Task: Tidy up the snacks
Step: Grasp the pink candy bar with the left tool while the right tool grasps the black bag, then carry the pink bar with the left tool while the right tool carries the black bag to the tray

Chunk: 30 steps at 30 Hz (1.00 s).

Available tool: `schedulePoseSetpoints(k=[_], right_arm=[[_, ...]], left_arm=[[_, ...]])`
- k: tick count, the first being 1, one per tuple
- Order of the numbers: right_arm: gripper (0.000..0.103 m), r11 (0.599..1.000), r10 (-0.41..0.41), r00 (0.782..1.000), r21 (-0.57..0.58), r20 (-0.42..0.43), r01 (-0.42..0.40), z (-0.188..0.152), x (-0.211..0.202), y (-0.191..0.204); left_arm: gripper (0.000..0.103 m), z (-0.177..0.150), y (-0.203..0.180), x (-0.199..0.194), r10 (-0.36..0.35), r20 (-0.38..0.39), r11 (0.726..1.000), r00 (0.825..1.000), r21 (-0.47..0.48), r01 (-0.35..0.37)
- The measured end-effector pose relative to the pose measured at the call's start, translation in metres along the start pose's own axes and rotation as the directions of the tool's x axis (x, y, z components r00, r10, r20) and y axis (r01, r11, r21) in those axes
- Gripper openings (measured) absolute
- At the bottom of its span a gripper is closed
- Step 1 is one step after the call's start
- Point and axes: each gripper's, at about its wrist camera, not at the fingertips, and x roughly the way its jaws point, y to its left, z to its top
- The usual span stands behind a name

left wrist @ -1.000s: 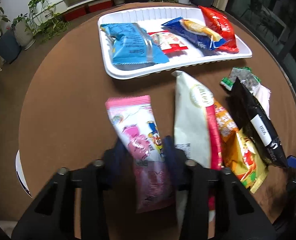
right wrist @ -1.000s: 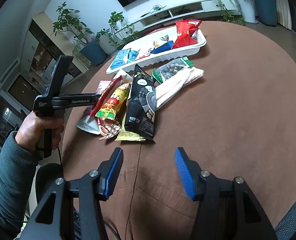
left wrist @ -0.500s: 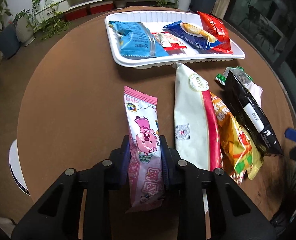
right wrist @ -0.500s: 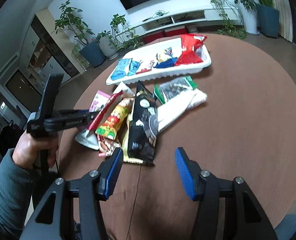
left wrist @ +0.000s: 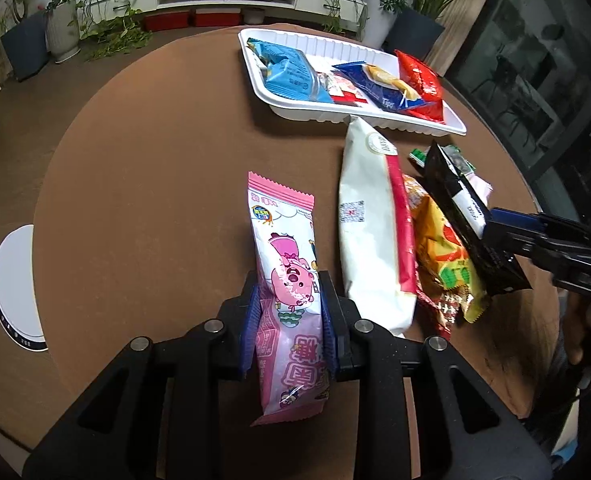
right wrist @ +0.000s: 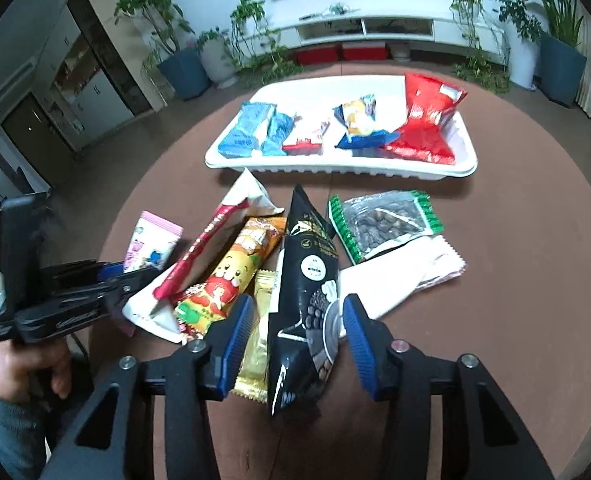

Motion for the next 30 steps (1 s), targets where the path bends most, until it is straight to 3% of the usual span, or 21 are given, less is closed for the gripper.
schedulePoseSetpoints(k=[13, 24, 30], right_arm=[[0.047, 0.999, -0.044, 0.995, -0.026, -0.086, 0.042, 0.013, 0.029, 0.003], [0.041, 0.996, -0.06, 0.995, -0.07, -0.081, 0.055, 0.011, 0.029, 0.009], [0.032, 1.0, -0.022, 0.998, -0.015, -0.061, 0.021, 0.007, 0.02, 0.001]], left_arm=[[0.025, -0.002, -0.004, 0.003, -0.013, -0.004, 1.0, 1.0, 0.002, 0.013], [0.025, -0.001, -0.005, 0.004, -0.014, -0.004, 1.0, 1.0, 0.005, 0.014], [0.025, -0.002, -0.004, 0.004, -0.018, -0.004, 1.0, 1.0, 0.004, 0.018]])
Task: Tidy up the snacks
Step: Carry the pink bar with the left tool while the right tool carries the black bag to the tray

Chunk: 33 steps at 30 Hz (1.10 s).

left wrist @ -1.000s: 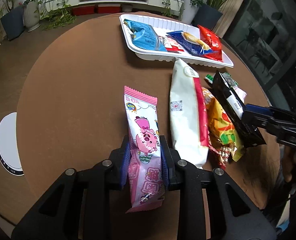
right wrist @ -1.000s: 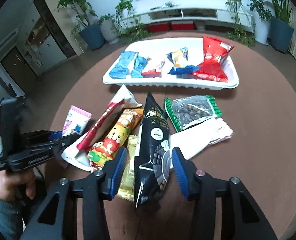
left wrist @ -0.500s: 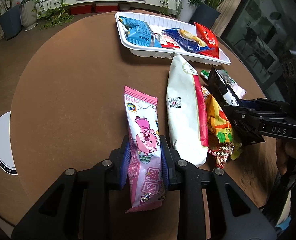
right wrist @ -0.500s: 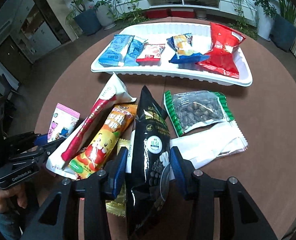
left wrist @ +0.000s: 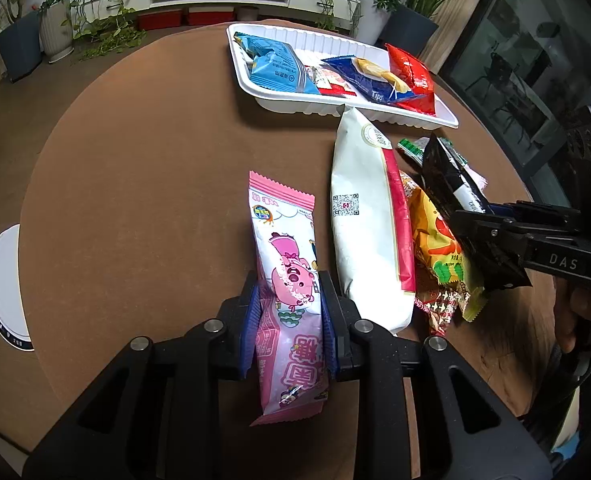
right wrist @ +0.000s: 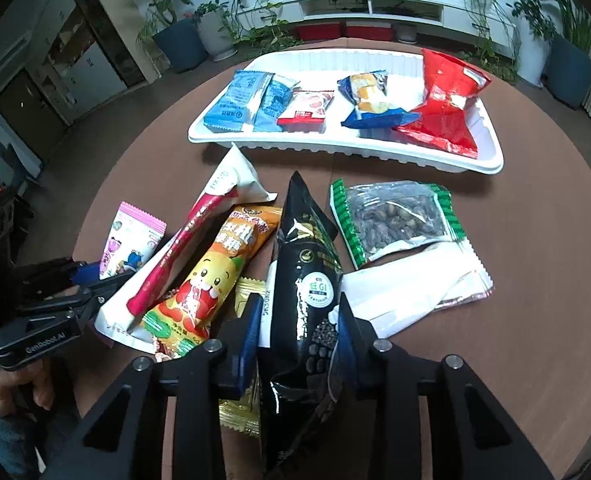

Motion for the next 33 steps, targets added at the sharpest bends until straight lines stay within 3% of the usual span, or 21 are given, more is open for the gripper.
schedulePoseSetpoints(k=[22, 33], right_arm=[[0.027, 0.963, 0.153, 0.977, 0.2, 0.146, -0.181, -0.033, -0.061, -0.041], [0.027, 0.938, 0.11, 0.974, 0.303, 0.197, -0.167, -0.041, -0.078, -0.09]], left_arm=[[0.025, -0.002, 0.0, -0.021, -0.06, 0.042, 0.998, 0.997, -0.02, 0.061], [0.025, 0.012, 0.01, -0.041, -0.094, 0.088, 0.994, 0.992, -0.055, 0.099]])
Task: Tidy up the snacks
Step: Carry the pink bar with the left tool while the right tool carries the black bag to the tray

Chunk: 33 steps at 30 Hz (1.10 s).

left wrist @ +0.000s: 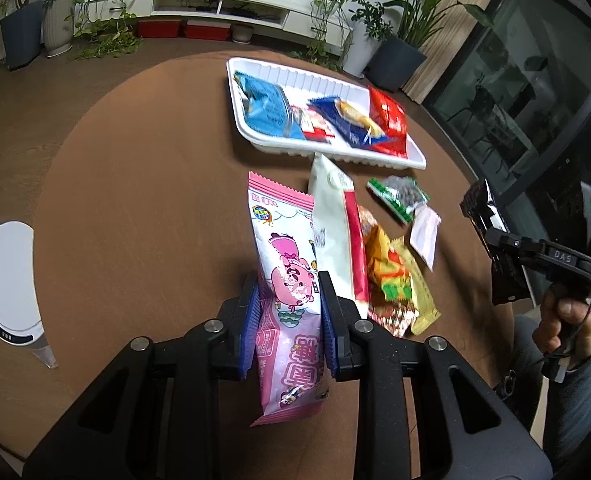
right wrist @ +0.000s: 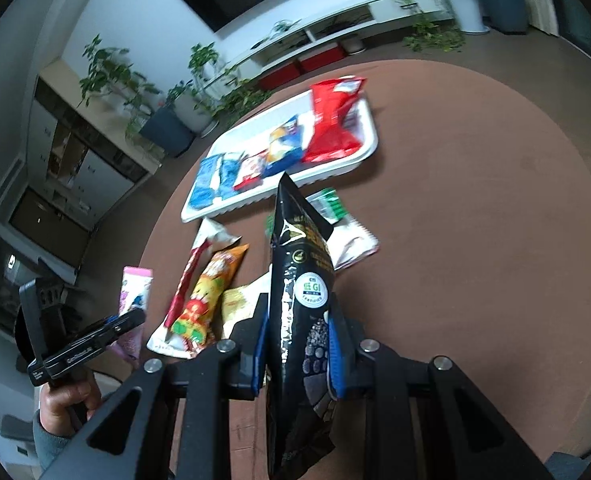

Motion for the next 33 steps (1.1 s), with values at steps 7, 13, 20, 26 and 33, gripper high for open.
schedulePoseSetpoints(k=[7, 13, 20, 26, 33], right_arm=[[0.027, 0.999, -0.033, 0.997, 0.032, 0.076, 0.031, 0.037, -0.023, -0.019], [0.027, 1.0, -0.017, 0.99, -0.024, 0.14, 0.021, 0.084, -0.034, -0.002], [0.027, 0.99, 0.054, 0.99, -0.139, 0.134, -0.035, 0.144, 0.0, 0.049], [0.027, 0.99, 0.06, 0.995, -0.131, 0.077, -0.049, 0.182, 0.061, 0.057], [0.027, 0.992, -0.001, 1.0, -0.124, 0.023, 0.004, 0.202, 0.117, 0.057]], left_arm=[[0.025, 0.042, -0.003, -0.01, 0.004, 0.038, 0.999, 0.999, 0.032, -0.005], [0.025, 0.107, -0.021, 0.0, -0.013, 0.063, 0.997, 0.998, 0.074, 0.008], [0.025, 0.178, -0.041, 0.037, 0.003, 0.042, 0.993, 0.999, 0.121, -0.008], [0.025, 0.206, -0.034, 0.09, -0.008, -0.004, 0.997, 1.0, 0.082, 0.008], [0.025, 0.211, -0.026, 0.142, 0.002, -0.049, 0.997, 0.999, 0.081, 0.002]])
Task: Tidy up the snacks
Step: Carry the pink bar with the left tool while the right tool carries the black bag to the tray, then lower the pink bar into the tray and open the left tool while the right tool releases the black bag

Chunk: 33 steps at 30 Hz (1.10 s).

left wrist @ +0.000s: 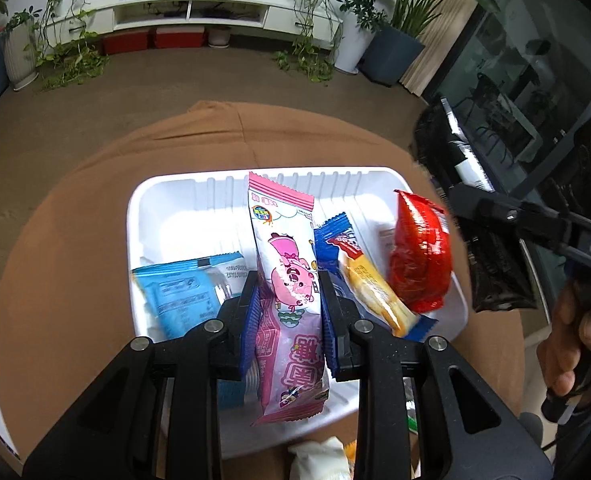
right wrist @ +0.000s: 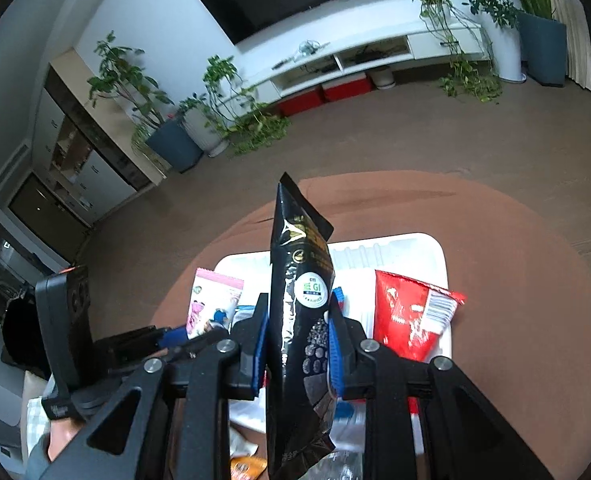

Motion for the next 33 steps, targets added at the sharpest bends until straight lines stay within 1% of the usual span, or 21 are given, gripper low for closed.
schedulePoseSetpoints(k=[3, 8, 14, 21, 24, 26, 29, 31, 33], right_arm=[[0.027, 1.0, -0.023, 0.999, 0.007, -0.038, 0.023, -0.004, 0.023, -0.004], [0.027, 0.998, -0.065, 0.995, 0.022, -0.071, 0.067, -0.009, 0.046, -0.014], [0.027, 0.995, -0.099, 0.99, 0.007, -0.102, 0.1, -0.013, 0.06, -0.018], [0.028, 0.994, -0.112, 0.987, -0.004, -0.114, 0.112, -0.018, 0.068, -0.019], [0.029, 0.994, -0.113, 0.987, -0.007, -0.116, 0.113, -0.018, 0.069, -0.018], [0.029, 0.994, -0.113, 0.987, -0.007, -0.116, 0.112, -0.017, 0.069, -0.016], [0.03, 0.994, -0.112, 0.987, -0.01, -0.115, 0.112, -0.017, 0.07, -0.017], [0.034, 0.994, -0.107, 0.988, -0.009, -0.114, 0.107, -0.016, 0.07, -0.014], [0.043, 0.995, -0.104, 0.988, -0.01, -0.11, 0.104, -0.015, 0.068, -0.012]], left_arm=[[0.025, 0.001, -0.001, 0.015, -0.005, -0.001, 1.0, 1.0, -0.002, 0.005], [0.025, 0.0, -0.005, 0.032, 0.006, -0.009, 1.0, 1.0, 0.004, -0.006], [0.026, -0.005, -0.004, 0.05, 0.02, -0.024, 1.0, 1.0, -0.001, -0.02], [0.026, -0.003, -0.019, 0.065, 0.04, -0.028, 0.999, 0.999, 0.021, -0.04], [0.031, -0.001, -0.023, 0.07, 0.046, -0.031, 0.999, 0.998, 0.025, -0.045], [0.04, 0.0, -0.025, 0.07, 0.042, -0.03, 0.999, 0.999, 0.032, -0.041], [0.05, 0.002, -0.029, 0.07, 0.041, -0.027, 0.998, 0.999, 0.046, -0.039], [0.052, 0.002, -0.029, 0.069, 0.041, -0.024, 0.998, 0.999, 0.052, -0.04], [0.055, 0.002, -0.028, 0.066, 0.044, -0.016, 0.998, 0.999, 0.054, -0.043]])
